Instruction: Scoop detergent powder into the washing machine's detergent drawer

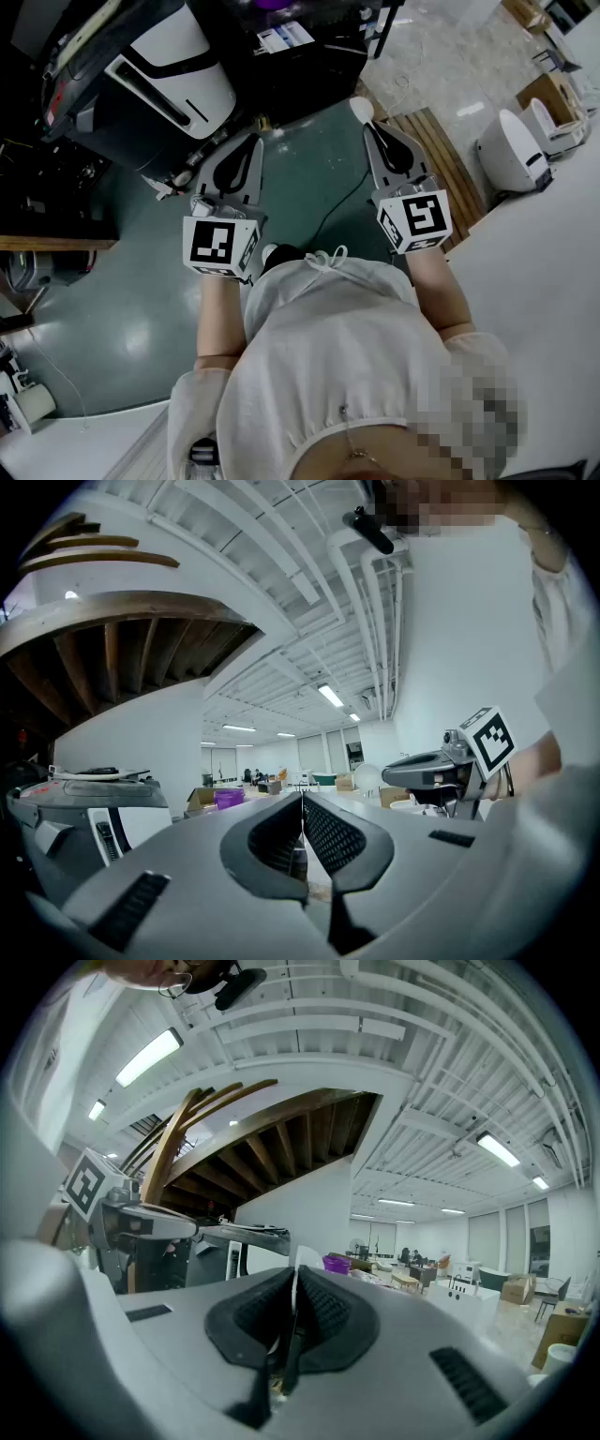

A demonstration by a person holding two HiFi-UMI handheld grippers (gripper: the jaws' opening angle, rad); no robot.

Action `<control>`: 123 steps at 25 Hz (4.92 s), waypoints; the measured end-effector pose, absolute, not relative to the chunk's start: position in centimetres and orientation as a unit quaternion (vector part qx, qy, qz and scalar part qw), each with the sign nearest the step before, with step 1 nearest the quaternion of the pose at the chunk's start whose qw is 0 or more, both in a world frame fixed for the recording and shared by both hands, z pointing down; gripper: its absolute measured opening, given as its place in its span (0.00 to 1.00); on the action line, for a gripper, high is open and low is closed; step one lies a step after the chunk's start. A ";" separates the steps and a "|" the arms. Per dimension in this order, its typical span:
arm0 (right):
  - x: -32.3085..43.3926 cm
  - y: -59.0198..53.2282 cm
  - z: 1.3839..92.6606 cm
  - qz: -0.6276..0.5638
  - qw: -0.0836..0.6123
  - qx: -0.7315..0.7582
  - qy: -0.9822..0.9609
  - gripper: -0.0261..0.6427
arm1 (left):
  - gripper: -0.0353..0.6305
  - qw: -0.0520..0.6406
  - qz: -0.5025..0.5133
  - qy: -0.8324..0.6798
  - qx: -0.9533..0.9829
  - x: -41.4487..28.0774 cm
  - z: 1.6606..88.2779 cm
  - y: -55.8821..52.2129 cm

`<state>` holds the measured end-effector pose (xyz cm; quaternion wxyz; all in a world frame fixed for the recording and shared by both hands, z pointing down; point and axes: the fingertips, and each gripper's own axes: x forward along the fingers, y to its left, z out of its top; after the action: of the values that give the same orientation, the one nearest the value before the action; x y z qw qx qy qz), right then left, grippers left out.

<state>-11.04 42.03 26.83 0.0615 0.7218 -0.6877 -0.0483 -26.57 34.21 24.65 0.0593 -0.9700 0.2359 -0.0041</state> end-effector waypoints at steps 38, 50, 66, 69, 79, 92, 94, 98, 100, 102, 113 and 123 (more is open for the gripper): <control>5.7 19.5 28.0 0.009 0.054 0.744 -0.666 0.06 | 0.09 0.037 -0.024 0.215 -0.976 -9.8 26.7 10.8; 12.8 1.1 27.8 0.018 0.068 0.731 -0.678 0.06 | 0.09 0.032 -0.023 0.231 -0.972 -3.3 26.4 -7.5; 16.1 -15.0 29.3 0.035 0.107 0.624 -0.773 0.06 | 0.09 0.022 -0.088 0.312 -0.946 -0.4 29.0 -16.2; 16.5 -18.0 29.4 0.031 0.127 0.588 -0.798 0.06 | 0.09 0.034 -0.074 0.346 -0.935 0.3 28.7 -17.7; 16.3 -26.9 31.8 0.031 0.285 0.443 -0.849 0.06 | 0.09 0.028 -0.082 0.428 -0.900 1.9 28.5 -20.7; 11.9 -31.0 37.5 -0.007 0.514 0.228 -0.827 0.06 | 0.09 0.005 -0.092 0.486 -0.869 1.1 30.1 -22.8; 11.7 -32.0 37.6 -0.030 0.540 0.223 -0.811 0.06 | 0.09 -0.006 -0.095 0.488 -0.867 1.0 30.4 -22.8; 11.4 -33.3 38.5 -0.054 0.573 0.214 -0.789 0.06 | 0.09 0.009 -0.077 0.488 -0.870 1.1 30.2 -23.3; 11.1 -33.6 39.1 -0.054 0.583 0.208 -0.784 0.06 | 0.09 -0.008 -0.090 0.487 -0.869 1.0 30.7 -23.2; 11.0 -33.9 39.6 -0.051 0.590 0.204 -0.779 0.06 | 0.09 -0.013 -0.093 0.487 -0.869 0.9 30.8 -23.2; 10.6 -34.2 41.2 -0.029 0.618 0.176 -0.766 0.06 | 0.09 -0.011 -0.094 0.481 -0.871 0.3 31.4 -23.2; 10.0 -30.2 43.4 0.090 0.622 0.109 -0.770 0.06 | 0.09 0.007 -0.095 0.471 -0.877 -0.2 31.4 -23.1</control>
<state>10.01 -30.18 43.38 0.6217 0.1093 -0.7703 0.0903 -0.20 -23.06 31.45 0.0071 -0.8768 0.4714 -0.0947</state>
